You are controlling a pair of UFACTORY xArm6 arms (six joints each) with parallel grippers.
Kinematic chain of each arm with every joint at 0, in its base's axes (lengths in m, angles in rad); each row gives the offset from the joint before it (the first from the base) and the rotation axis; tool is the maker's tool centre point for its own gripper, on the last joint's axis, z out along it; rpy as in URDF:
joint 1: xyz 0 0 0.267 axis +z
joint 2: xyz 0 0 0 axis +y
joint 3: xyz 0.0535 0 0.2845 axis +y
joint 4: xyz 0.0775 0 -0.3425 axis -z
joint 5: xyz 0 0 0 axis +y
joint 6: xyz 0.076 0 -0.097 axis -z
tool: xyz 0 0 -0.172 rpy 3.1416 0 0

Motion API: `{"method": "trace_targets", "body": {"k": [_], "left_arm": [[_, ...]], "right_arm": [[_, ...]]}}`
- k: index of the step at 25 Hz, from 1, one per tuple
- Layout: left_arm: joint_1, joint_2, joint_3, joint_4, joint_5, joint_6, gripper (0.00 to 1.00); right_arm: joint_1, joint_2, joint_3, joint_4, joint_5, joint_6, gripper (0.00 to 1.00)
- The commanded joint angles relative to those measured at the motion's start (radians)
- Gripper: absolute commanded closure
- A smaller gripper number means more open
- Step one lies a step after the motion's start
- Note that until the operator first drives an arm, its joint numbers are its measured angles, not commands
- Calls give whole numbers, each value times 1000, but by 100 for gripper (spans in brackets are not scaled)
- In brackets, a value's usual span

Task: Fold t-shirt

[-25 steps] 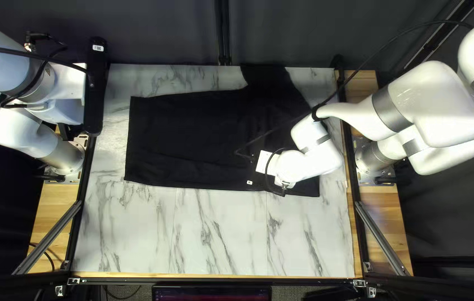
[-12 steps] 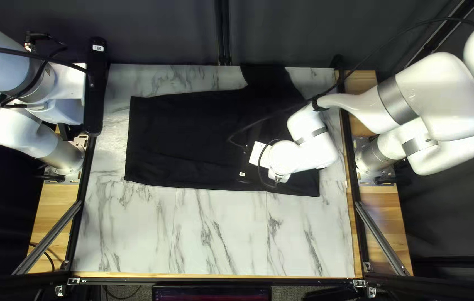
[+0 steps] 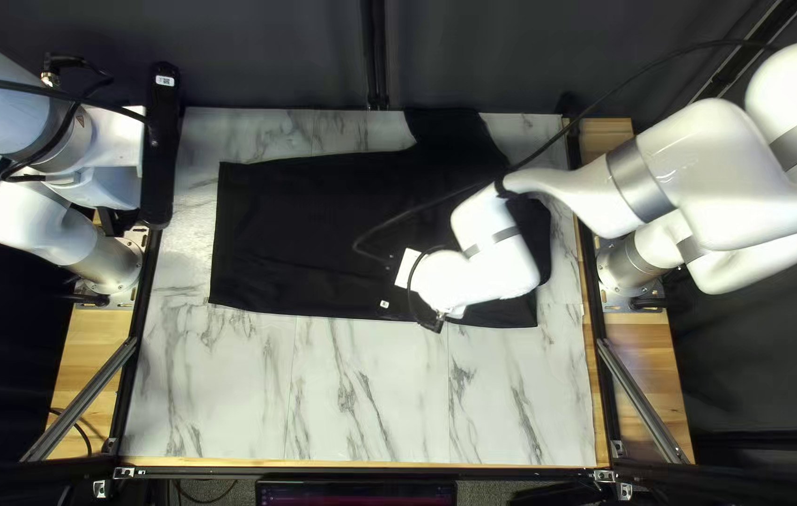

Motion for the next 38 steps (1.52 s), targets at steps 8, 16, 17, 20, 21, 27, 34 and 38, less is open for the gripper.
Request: {"method": "trace_targets", "body": {"k": [8,16,17,20,21,27,34,38], "left_arm": [[0,0,0,0,0,0,0],[0,0,0,0,0,0,0],[0,0,0,0,0,0,0],[0,0,0,0,0,0,0],[0,0,0,0,0,0,0],[0,0,0,0,0,0,0],[0,0,0,0,0,0,0],[0,0,0,0,0,0,0]], "right_arm": [[56,89,-105,63,102,72,100],[30,152,-124,57,-10,17,0],[33,141,-114,51,-10,18,0],[57,40,-31,-16,2,-18,0],[64,-22,28,-43,-8,-61,0],[34,-266,267,-101,-93,-383,0],[-109,-389,410,-60,-229,-908,0],[-159,-377,434,-36,-271,-1122,0]]}}
